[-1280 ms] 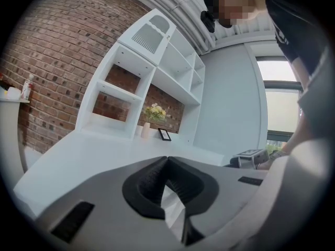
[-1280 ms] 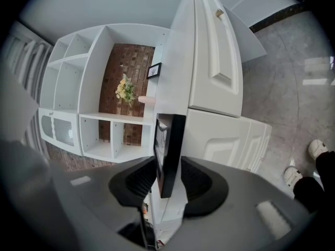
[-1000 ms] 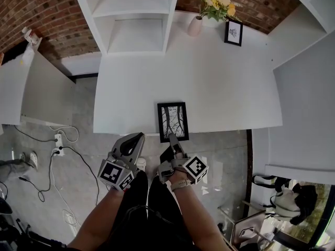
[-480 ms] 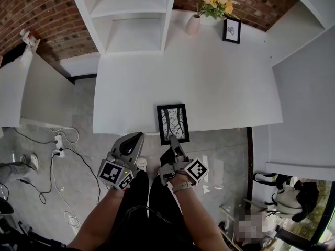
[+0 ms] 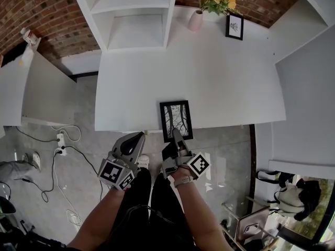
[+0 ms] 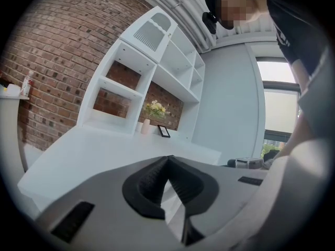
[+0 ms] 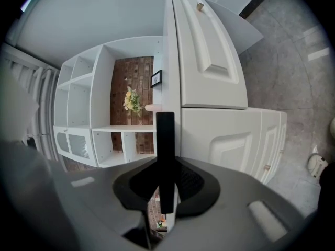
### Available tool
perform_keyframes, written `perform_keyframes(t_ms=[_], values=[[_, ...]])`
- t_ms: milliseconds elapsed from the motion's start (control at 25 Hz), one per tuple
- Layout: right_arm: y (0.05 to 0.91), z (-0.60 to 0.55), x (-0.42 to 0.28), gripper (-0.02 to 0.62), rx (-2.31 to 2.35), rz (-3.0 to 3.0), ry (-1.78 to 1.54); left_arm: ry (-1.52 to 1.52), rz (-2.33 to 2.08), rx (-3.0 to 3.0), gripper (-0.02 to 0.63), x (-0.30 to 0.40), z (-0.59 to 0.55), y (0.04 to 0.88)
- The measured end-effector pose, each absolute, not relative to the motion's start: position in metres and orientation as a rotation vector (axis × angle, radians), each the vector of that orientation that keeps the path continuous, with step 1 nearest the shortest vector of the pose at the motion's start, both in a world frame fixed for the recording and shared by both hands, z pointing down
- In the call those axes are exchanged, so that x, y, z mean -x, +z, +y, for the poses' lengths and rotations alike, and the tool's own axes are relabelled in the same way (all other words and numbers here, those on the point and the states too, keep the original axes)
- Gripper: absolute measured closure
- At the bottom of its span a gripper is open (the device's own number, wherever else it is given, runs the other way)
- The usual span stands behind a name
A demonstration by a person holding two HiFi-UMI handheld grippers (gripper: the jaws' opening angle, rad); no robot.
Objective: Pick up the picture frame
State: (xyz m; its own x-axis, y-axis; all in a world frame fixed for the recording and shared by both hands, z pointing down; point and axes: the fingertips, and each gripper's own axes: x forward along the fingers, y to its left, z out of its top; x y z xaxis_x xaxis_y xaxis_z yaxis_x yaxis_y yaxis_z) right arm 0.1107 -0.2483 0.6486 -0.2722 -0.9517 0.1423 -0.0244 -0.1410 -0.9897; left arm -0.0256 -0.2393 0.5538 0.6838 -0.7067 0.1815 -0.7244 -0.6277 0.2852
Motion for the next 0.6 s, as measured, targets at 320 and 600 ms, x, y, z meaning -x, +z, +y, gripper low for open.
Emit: perform_keyframes(t_ms=[320, 600], values=[[0.635, -0.249, -0.117, 0.560, 1.135, 1.365, -1.471, 0.075, -1.118, -2.576, 0.607, 0.023, -0.238, 0.551], [0.615, -0.254, -0.129, 0.566, 1.115, 1.393, -1.424, 0.057, -1.133, -2.589, 0.607, 0.021, -0.242, 0.540]])
